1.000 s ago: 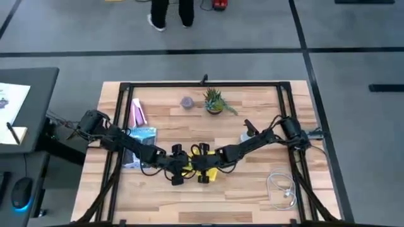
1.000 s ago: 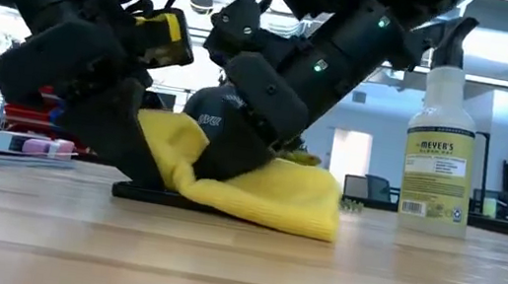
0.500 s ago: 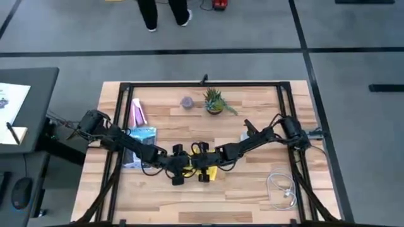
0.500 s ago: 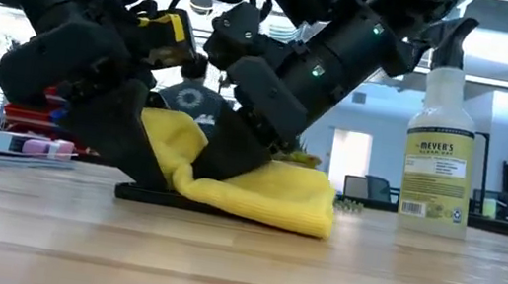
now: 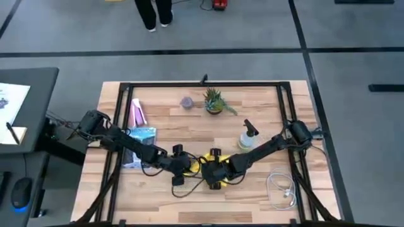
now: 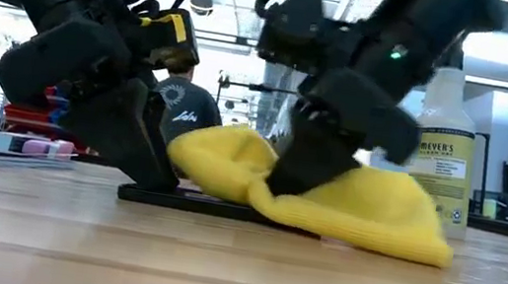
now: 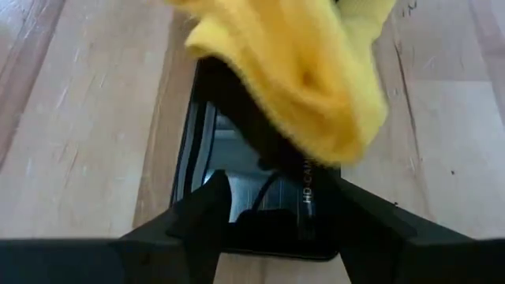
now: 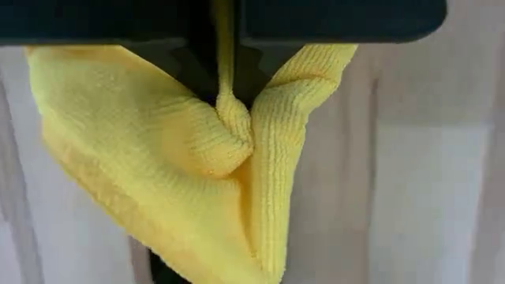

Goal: Apply microfiber cloth
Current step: Wipe the cellphone with the microfiber cloth

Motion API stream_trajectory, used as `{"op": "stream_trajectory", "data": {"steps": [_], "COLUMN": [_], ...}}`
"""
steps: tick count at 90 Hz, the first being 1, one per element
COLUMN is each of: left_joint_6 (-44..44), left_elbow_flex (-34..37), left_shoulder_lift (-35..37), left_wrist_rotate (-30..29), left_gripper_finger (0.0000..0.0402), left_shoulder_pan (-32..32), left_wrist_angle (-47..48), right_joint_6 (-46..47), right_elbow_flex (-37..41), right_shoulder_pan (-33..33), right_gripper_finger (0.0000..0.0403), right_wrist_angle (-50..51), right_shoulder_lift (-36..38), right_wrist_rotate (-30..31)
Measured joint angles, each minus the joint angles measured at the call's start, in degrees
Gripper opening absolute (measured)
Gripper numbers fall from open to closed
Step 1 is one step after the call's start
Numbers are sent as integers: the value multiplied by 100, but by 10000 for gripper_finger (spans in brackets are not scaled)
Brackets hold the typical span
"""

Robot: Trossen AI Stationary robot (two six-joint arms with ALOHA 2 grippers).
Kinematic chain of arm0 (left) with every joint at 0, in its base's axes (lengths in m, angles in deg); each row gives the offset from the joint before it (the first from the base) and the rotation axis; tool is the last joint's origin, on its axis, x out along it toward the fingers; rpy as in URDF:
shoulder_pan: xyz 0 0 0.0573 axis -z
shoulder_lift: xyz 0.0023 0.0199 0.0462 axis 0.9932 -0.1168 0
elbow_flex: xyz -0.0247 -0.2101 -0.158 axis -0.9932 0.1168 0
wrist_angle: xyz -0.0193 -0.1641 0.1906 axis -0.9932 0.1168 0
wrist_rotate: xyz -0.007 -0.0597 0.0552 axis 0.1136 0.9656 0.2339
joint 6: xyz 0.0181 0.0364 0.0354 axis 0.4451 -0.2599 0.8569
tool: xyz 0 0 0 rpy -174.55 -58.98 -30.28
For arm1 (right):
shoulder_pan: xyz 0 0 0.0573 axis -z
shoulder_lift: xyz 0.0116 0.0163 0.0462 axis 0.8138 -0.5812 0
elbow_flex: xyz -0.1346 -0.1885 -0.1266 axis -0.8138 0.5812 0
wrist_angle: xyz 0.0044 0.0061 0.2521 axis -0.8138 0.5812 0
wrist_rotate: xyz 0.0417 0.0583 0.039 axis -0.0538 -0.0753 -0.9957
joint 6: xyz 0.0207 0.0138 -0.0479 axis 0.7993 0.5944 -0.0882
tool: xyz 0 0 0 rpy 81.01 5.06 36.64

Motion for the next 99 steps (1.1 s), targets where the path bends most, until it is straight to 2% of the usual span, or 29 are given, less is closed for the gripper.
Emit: {"op": "stream_trajectory", "data": {"steps": [15,49,65,84,99], "left_joint_6": [-1,11,16,-13,-139], "left_elbow_flex": [5,17,15,17,11], "left_shoulder_lift": [0,7,2,2,1], "left_wrist_rotate": [0,-15,-36,-149,-159], "left_gripper_finger": [188,188,188,188,188], "left_shoulder_pan": [-2,4,2,-18,-22], "left_wrist_angle": [-16,51,-38,-144,90], "right_joint_6": [-69,-832,-842,-432,-185], "right_elbow_flex": [19,51,44,37,21], "right_shoulder_pan": [-10,453,812,1157,1107], "right_gripper_finger": [0,0,0,0,0], "right_wrist_angle": [-87,-2267,-2772,-2683,-1822], "right_shoulder_lift": [-3,-196,-338,-337,-242], "right_wrist_rotate": [31,-373,-414,-214,460]}}
